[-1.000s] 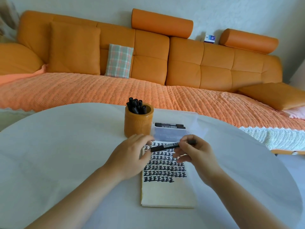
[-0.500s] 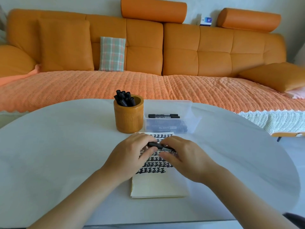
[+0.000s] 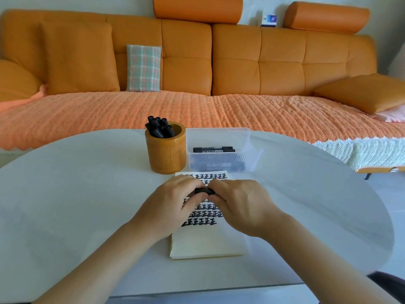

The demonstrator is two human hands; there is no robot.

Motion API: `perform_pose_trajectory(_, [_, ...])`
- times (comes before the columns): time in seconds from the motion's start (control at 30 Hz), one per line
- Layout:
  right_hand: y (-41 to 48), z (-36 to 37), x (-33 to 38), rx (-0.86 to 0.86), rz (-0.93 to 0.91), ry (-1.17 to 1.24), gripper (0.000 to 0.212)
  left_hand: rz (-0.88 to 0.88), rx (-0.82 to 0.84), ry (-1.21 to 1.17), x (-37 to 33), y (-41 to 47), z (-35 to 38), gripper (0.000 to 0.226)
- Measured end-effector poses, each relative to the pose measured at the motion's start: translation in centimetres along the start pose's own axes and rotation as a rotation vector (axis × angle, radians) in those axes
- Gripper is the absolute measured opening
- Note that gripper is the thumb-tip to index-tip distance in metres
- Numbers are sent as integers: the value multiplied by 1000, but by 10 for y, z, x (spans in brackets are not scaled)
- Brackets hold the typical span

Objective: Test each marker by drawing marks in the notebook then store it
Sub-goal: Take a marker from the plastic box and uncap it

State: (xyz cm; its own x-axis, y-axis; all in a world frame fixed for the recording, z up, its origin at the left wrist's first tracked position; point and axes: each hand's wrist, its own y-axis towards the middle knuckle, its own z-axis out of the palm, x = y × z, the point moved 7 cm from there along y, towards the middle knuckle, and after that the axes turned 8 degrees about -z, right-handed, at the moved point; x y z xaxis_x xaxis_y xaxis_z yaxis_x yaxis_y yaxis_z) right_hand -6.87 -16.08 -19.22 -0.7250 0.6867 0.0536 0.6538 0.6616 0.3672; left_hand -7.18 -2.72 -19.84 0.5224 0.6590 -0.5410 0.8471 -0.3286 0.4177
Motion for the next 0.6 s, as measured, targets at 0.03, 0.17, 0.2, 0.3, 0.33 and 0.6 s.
perform_pose_trajectory(0.03, [0,0,1,0,5,-3,29,7,8,-4,-1,0,0,16])
perform_pose_trajectory(0.17, [0,1,0,25,20,18,23,3,15,-19,2,0,-3,12])
perform_pose_trajectory(0.2, [0,1,-1,25,17,14,26,-2,10,-29,3,0,-4,11])
perform_pose_trajectory(0.3, [0,0,0,29,-7,5,36,3,2,-44,4,0,-5,9])
perform_pose_trajectory(0.33, [1,0,-1,36,-9,8,38,5,2,-39,5,1,-5,10])
perform_pose_trajectory(0.6, [-9,-1,-9,70,100,197,29,-61,-104,70,31,-1,-15,15])
